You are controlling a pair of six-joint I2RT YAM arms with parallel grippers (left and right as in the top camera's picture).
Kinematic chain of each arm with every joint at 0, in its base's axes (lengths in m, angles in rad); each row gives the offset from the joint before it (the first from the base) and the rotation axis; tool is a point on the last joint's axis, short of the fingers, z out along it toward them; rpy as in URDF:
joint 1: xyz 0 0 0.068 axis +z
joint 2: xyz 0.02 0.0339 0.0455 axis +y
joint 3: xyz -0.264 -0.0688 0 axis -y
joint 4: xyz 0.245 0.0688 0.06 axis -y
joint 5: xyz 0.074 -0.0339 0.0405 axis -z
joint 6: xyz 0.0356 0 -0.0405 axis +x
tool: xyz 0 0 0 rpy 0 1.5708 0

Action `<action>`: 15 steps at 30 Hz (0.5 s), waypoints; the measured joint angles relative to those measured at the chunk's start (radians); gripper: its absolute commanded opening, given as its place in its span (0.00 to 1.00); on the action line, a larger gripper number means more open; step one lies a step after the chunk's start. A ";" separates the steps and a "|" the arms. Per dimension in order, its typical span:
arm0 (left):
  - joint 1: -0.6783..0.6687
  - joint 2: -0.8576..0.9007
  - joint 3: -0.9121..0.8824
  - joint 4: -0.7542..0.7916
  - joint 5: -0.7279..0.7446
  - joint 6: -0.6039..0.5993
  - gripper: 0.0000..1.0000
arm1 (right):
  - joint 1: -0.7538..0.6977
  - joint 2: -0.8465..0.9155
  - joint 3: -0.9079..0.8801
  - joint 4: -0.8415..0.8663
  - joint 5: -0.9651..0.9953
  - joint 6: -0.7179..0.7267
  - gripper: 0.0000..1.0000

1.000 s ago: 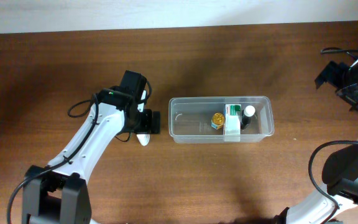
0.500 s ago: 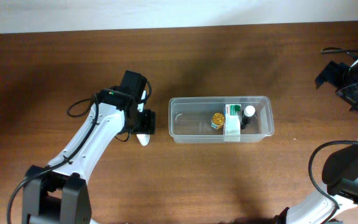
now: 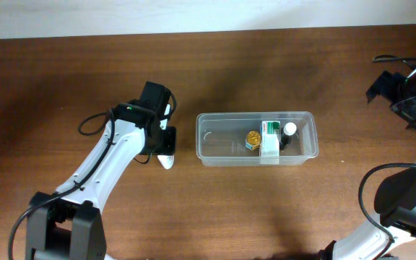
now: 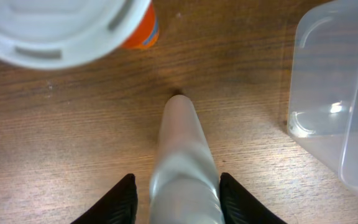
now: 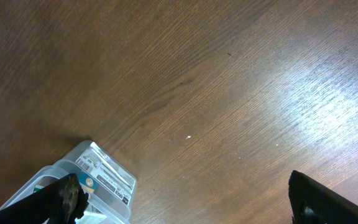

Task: Pack container
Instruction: 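Close left gripper on the white dropper bottle, then carry the dropper bottle right into the container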

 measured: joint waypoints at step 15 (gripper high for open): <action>0.000 0.000 0.000 -0.014 0.007 0.006 0.27 | 0.000 0.000 0.000 0.000 0.000 0.000 0.98</action>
